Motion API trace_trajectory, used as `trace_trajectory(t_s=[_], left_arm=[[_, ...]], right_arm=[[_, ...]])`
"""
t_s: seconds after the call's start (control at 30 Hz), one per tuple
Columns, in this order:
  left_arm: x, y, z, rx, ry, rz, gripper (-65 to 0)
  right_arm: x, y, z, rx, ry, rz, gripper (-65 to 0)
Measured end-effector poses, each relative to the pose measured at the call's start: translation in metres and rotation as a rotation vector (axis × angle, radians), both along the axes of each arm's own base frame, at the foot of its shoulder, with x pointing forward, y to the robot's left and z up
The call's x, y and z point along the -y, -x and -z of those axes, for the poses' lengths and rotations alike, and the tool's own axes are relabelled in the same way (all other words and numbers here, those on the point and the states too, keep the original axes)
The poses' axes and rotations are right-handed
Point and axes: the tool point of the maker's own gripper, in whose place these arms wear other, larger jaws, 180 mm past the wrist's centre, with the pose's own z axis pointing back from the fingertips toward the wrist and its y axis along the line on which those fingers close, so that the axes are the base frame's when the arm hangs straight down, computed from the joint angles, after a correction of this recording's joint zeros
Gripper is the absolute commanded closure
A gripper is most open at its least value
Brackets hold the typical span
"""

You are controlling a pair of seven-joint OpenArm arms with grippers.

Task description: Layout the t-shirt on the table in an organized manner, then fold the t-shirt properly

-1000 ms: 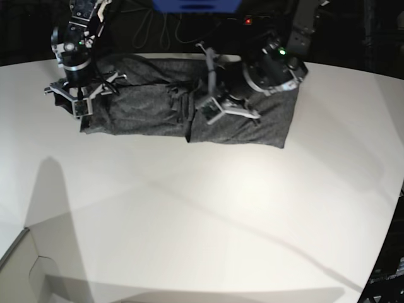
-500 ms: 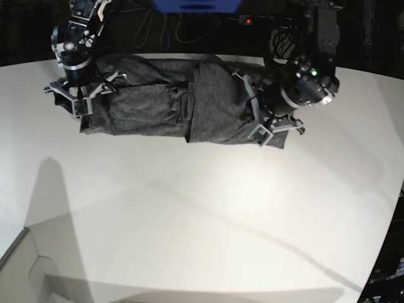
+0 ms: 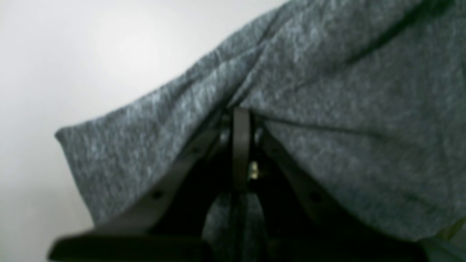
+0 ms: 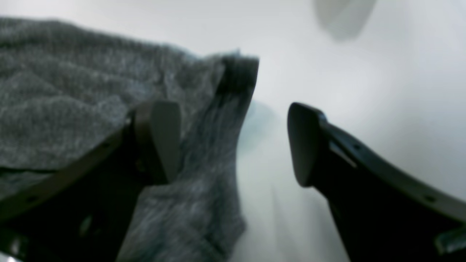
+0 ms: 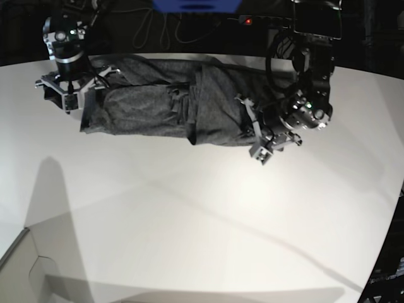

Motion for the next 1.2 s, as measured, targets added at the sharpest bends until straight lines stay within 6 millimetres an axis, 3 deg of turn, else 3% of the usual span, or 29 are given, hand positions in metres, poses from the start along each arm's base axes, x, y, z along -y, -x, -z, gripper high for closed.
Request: trace_trajectory(t_s=[0.17,0.33,0.5,0.73,1.07,1.2], left_arm=[[0.000,0.001,0.001,-0.001,0.002,0.000,-0.1],[0.001,0.001,-0.002,0.007,0.003,0.001,-0.1],[0.001,0.001,-0.002,0.007,0.003,0.003,-0.1],[0.001,0.001,-0.002,0.007,0.003,0.005,-0.1],[0.001,0.001,-0.002,0.008,0.003,0.005,-0.1],[0.001,0.001,-0.002,0.007,0.004,0.005,-0.1]], right_arm=[[-0.013,0.003,0.014,-0.122,-0.056,-0.048,-46.7],[-0.009,-0.008,0.014,-0.160,-0.049,-0.025,-46.5],[0.023,-0.011,0.015,-0.206,-0.031,0.077,-46.5],[0.036,0.000,0.040,-0.289,-0.082,0.151,-46.5],[0.061,0.016,0.040,-0.287,-0.088,0.246,-46.5],[0.061,0.016,0.040,-0.287,-0.088,0.244,-46.5]])
